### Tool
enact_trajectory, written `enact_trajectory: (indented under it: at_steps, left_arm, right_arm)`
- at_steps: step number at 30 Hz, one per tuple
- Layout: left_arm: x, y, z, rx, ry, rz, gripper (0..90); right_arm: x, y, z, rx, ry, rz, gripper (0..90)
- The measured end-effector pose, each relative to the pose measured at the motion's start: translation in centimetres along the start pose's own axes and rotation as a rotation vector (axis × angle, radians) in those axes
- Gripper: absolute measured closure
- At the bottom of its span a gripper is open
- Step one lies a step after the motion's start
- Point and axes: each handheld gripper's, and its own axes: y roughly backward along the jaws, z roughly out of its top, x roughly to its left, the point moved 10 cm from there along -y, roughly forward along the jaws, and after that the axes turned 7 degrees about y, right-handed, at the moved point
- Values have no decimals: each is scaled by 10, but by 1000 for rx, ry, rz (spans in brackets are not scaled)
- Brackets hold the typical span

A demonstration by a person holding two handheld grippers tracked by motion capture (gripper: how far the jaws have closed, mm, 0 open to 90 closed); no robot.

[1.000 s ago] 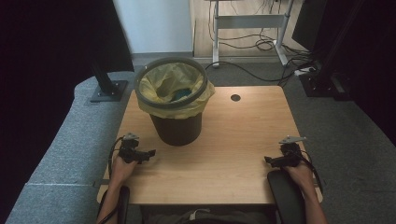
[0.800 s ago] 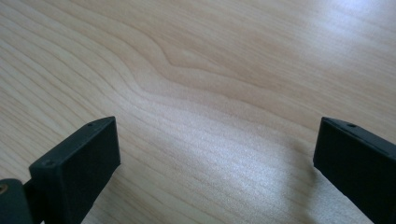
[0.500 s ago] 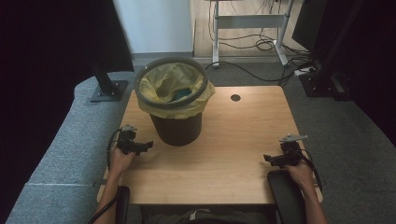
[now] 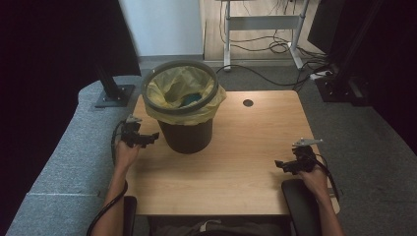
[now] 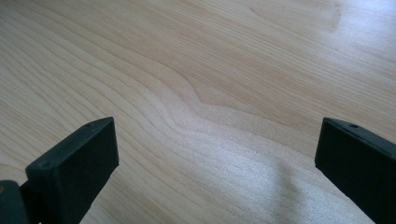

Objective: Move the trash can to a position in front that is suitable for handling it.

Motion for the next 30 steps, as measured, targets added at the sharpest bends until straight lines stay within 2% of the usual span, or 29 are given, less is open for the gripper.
enact_trajectory:
  at_steps: [6,11,13,15,18,23,30]
  left_arm:
    - [6,-3,20,-31,30,9,0]
    - [14,-4,32,-37,24,33,0]
    - [16,-4,37,-48,37,34,0]
    - [19,-6,42,-50,31,37,0]
    - [20,-7,45,-44,19,43,0]
    - [14,-9,46,-55,5,24,0]
    - [-7,-16,46,-53,-24,-22,0]
  right_arm:
    - [3,2,11,-33,-16,2,0]
    - [3,1,13,-25,-1,-18,0]
    - [4,1,17,-34,-7,-9,0]
    - [8,1,24,-61,-24,14,0]
    - [14,-1,37,-83,-16,31,0]
    - [17,-11,56,-92,20,15,0]
    - [11,-23,81,-101,24,-22,0]
